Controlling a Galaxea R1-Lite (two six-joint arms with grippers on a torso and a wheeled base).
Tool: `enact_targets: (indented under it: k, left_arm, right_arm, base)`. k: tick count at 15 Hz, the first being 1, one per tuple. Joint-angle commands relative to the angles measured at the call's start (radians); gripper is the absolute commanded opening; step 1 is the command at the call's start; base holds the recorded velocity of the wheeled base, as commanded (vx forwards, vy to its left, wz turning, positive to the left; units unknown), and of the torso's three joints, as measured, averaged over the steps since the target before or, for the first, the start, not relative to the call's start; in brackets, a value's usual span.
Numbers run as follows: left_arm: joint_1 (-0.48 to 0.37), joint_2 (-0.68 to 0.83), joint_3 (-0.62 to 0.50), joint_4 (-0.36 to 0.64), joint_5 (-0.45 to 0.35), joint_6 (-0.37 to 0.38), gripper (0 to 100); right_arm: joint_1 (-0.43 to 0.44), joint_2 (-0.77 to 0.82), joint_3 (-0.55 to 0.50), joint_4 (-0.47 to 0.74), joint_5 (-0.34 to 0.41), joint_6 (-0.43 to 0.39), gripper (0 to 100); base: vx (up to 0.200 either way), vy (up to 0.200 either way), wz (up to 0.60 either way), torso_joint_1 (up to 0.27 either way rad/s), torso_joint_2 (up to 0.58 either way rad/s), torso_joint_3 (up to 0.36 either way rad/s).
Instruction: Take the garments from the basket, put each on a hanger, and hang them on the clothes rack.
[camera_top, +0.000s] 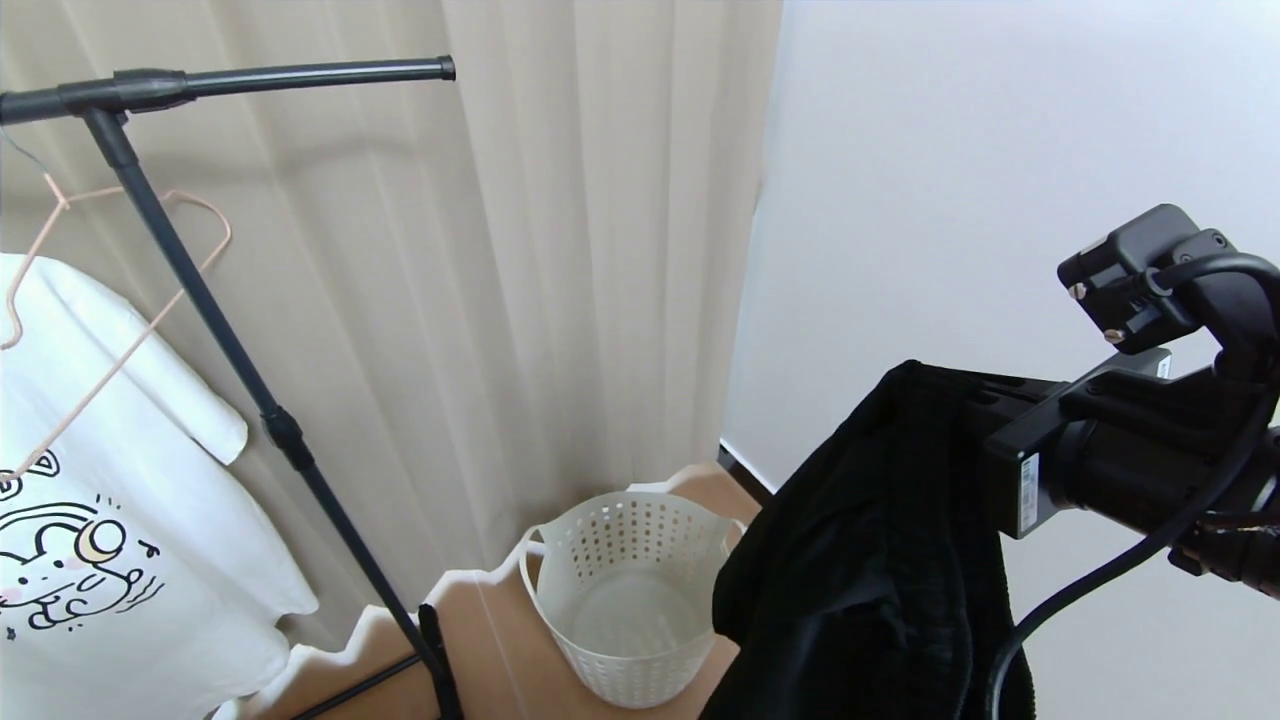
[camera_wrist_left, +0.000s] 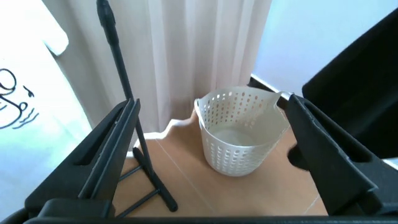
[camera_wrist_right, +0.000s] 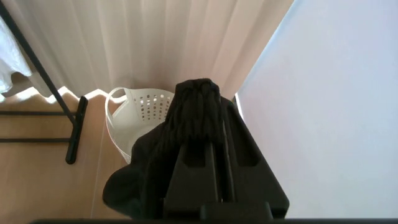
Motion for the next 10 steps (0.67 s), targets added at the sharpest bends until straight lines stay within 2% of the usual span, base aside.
enact_targets:
  k: [1,10]
  left_arm:
    - [0.0,0.001,0.0,0.0,0.0,0.0,100]
    - [0.0,0.001,0.0,0.0,0.0,0.0,100]
  right_arm:
    - [0.0,0.003,0.001,-0.001,0.0,0.0,0]
    - [0.002,0.005,0.011,-0.004,0.0,-0.005,0]
  base:
    - [0.0,0.0,0.0,0.203,-0.52,-0.31]
    - [0.0,0.0,0.0,0.237,-0.57,-0.336]
